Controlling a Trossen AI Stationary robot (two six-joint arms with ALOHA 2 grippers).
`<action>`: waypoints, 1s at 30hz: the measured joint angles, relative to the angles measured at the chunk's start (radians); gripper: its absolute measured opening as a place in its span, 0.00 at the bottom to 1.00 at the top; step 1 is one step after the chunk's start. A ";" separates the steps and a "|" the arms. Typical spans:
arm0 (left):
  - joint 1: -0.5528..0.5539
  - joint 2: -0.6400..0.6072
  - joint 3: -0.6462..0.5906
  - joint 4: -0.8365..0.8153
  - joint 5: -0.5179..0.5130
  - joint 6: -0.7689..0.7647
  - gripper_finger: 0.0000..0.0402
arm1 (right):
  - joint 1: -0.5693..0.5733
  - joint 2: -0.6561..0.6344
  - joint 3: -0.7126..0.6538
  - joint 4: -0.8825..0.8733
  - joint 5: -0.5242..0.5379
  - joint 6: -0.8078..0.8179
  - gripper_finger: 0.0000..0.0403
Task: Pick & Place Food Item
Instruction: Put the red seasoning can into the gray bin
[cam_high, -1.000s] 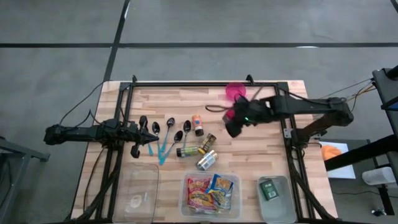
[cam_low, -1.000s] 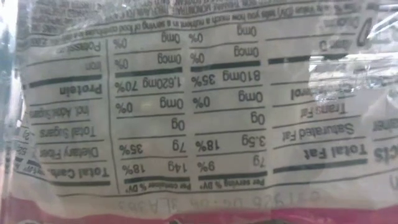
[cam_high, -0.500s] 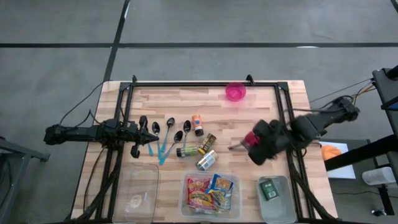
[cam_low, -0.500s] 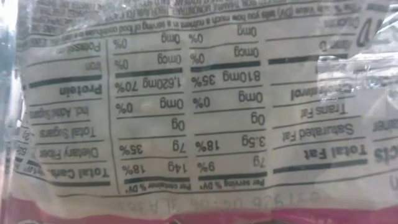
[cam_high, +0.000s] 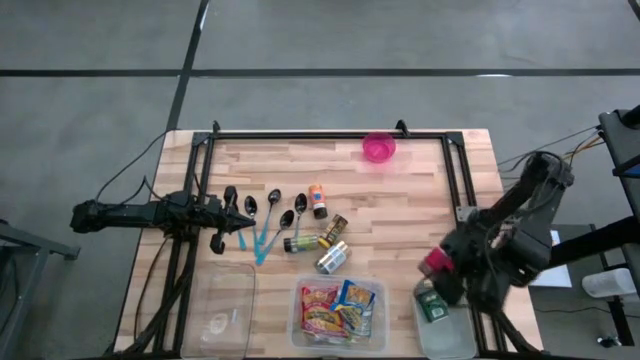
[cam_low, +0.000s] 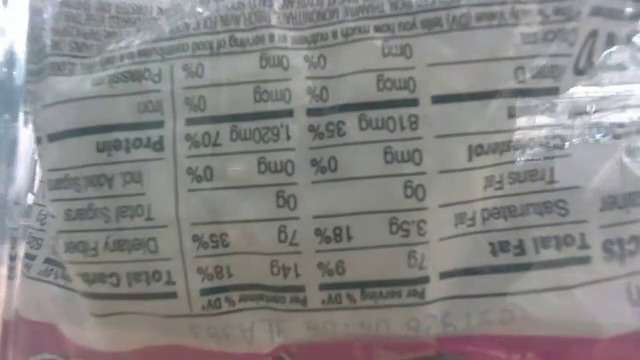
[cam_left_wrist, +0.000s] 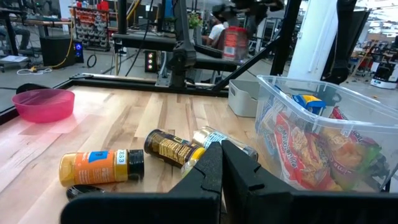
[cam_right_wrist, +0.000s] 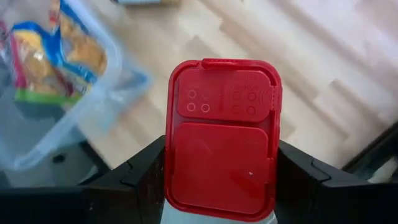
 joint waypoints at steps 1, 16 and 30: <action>0.000 0.000 0.000 0.000 0.000 0.000 0.00 | 0.028 0.000 -0.008 0.015 0.000 0.021 0.52; 0.000 0.000 0.000 0.000 0.000 0.000 0.00 | 0.254 0.107 -0.067 0.244 -0.075 0.225 0.52; 0.000 0.000 0.000 0.000 0.000 0.000 0.00 | 0.275 0.195 -0.063 0.356 -0.099 0.039 0.52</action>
